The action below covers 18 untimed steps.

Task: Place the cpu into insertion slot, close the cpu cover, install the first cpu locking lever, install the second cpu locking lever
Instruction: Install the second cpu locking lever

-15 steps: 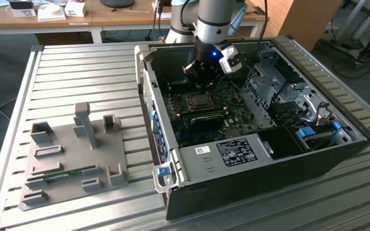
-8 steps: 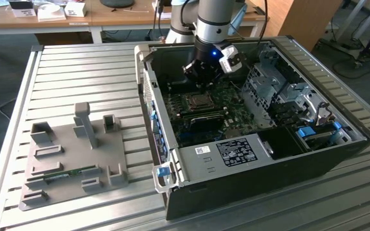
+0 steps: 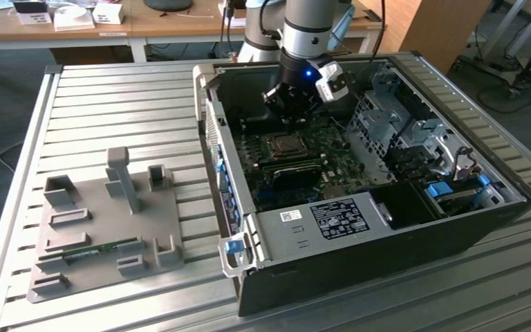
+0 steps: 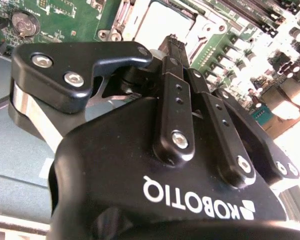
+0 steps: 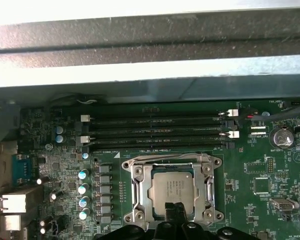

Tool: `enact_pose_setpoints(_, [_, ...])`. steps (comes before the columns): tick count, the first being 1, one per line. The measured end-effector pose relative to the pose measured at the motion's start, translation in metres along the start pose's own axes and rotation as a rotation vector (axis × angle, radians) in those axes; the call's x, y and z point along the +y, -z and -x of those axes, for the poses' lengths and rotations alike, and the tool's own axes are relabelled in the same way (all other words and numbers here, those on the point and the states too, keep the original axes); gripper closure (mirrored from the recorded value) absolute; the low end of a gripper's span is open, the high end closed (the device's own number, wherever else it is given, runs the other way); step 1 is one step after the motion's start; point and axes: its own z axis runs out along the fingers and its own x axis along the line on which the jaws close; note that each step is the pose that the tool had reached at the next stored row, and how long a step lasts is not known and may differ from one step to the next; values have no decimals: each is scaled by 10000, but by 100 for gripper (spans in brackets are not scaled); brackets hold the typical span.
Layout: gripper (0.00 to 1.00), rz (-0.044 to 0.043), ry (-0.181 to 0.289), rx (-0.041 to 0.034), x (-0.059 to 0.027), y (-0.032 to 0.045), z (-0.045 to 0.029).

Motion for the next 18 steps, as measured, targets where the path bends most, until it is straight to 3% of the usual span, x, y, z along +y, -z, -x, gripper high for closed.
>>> enact_pose_setpoints(10, [89,-2,1,1,-6,8,1])
enact_pose_setpoints(18, [89,-3,1,2,-59,8,3])
